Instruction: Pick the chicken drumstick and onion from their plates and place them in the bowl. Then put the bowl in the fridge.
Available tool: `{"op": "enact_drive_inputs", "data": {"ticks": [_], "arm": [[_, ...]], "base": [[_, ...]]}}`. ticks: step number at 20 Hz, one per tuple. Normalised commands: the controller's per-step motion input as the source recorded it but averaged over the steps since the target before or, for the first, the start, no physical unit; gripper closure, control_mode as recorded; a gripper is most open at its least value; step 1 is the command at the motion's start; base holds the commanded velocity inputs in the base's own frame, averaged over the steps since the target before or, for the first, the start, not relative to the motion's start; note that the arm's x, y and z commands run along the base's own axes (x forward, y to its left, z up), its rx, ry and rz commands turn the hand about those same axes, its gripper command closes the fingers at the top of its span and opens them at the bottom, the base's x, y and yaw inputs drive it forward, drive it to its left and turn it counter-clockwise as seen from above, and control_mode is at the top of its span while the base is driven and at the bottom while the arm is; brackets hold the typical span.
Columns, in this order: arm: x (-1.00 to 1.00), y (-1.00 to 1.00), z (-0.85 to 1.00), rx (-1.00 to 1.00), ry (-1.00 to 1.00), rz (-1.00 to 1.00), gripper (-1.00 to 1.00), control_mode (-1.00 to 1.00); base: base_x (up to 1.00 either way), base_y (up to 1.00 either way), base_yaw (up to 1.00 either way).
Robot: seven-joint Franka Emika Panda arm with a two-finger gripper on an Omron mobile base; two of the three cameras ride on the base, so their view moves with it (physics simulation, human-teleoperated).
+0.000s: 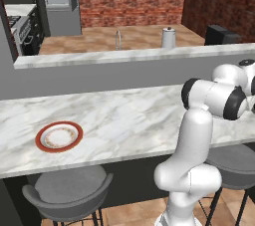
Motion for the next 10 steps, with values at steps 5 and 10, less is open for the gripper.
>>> {"op": "enact_drive_inputs", "data": {"ticks": [5,10], "arm": [[0.09,-0.14,-0.18,0.08,0.0,0.0,-1.0,-1.0],[0.19,-0.19,-0.04,0.02,-0.05,0.0,-1.0,-1.0]], "base": [[0.0,0.0,0.0],[0.0,0.0,0.0]]}}
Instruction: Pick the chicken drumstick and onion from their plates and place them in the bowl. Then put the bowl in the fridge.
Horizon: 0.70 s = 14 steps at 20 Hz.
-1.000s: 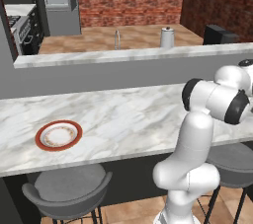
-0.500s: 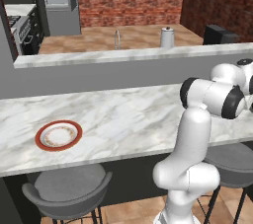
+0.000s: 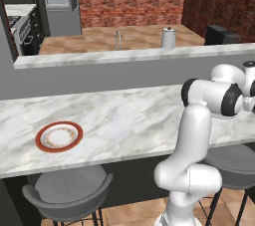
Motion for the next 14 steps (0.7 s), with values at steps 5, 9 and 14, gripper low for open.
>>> {"op": "enact_drive_inputs", "data": {"ticks": [5,9,14], "arm": [[0.16,-0.18,0.0,0.0,0.0,-0.03,-1.0,-1.0],[0.16,-0.16,-0.08,0.0,0.0,-0.07,-1.0,-1.0],[0.09,-0.09,-0.23,0.0,0.0,-0.09,-1.0,-1.0]], "base": [[0.0,0.0,0.0],[0.0,0.0,0.0],[0.0,0.0,0.0]]}}
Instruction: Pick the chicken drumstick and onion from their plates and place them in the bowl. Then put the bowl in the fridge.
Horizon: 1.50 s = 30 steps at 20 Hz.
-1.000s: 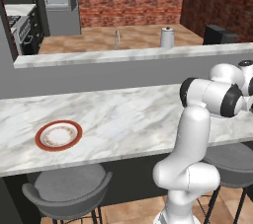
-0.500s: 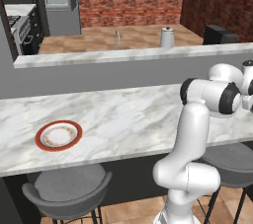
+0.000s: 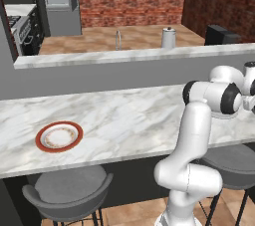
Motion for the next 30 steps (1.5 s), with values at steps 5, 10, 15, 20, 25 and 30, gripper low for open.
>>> {"op": "enact_drive_inputs", "data": {"ticks": [5,10,15,20,25,30], "arm": [[0.08,-0.08,-0.19,0.0,0.0,-0.07,-1.0,-1.0],[0.11,-0.07,-0.14,0.0,0.0,-0.05,-1.0,-1.0],[0.12,-0.1,-0.11,0.0,0.0,-0.03,-1.0,-1.0],[0.16,-0.15,-0.11,0.0,0.0,-0.01,-1.0,-1.0],[0.2,-0.2,-0.11,0.0,0.0,0.0,-1.0,-1.0],[0.06,-0.18,-0.1,0.0,0.0,0.0,-1.0,-1.0]], "base": [[0.0,0.0,0.0],[0.0,0.0,0.0],[0.0,0.0,0.0],[0.0,0.0,0.0],[0.0,0.0,0.0],[0.0,0.0,0.0]]}}
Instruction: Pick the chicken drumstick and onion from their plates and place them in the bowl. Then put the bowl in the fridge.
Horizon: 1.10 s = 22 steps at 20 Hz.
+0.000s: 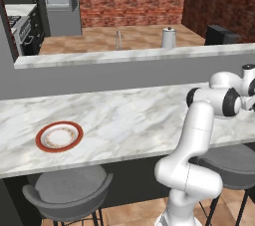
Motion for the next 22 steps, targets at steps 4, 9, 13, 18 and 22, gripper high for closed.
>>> {"op": "enact_drive_inputs", "data": {"ticks": [4,9,13,18,22], "arm": [[-0.03,-0.08,-0.09,0.0,0.0,0.0,1.0,-1.0],[-0.15,-0.08,-0.17,0.0,0.03,0.0,1.0,-1.0],[-0.26,-0.02,-0.24,0.0,0.08,0.0,1.0,-1.0],[-0.45,0.02,-0.18,0.01,0.1,0.01,1.0,-1.0],[-0.54,0.13,0.04,0.09,0.04,0.06,1.0,-1.0]], "base": [[0.0,0.0,0.0],[0.0,0.0,0.0],[0.0,0.0,0.0],[0.0,0.0,0.0],[0.0,0.0,0.0]]}}
